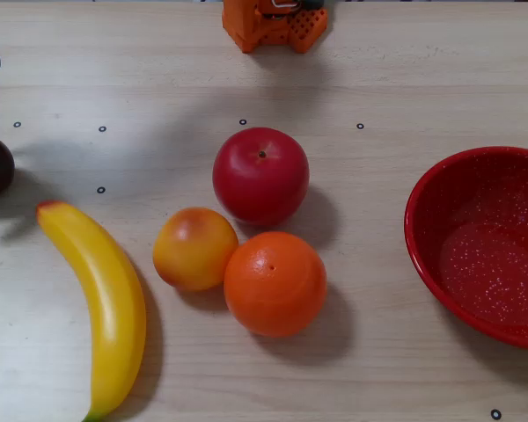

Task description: Put plum in the red bowl.

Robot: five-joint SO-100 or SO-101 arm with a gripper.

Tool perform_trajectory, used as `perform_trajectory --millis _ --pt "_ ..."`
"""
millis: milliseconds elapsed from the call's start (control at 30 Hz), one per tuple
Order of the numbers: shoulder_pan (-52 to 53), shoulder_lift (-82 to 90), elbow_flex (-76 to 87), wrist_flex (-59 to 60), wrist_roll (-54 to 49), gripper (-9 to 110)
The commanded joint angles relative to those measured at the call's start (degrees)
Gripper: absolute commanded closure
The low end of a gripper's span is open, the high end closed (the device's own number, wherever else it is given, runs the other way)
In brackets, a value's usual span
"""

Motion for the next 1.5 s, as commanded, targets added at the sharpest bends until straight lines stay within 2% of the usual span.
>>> perform_trajectory --millis 0,500,567,667,733,967,1467 --pt "-2.20 3.25 -4.13 -1.41 0.00 54" --pt "-2.81 2.72 -3.25 -2.02 -0.09 58" --pt "-3.08 2.46 -2.81 -2.46 -1.14 69" --pt "-3.60 2.46 -2.02 -3.08 -5.36 102" --pt "-3.52 2.37 -2.02 -3.60 -3.16 102" --pt "-3.25 2.37 -2.64 -3.08 -4.92 102" --pt "-4.57 11.95 -4.48 6.50 -2.81 102"
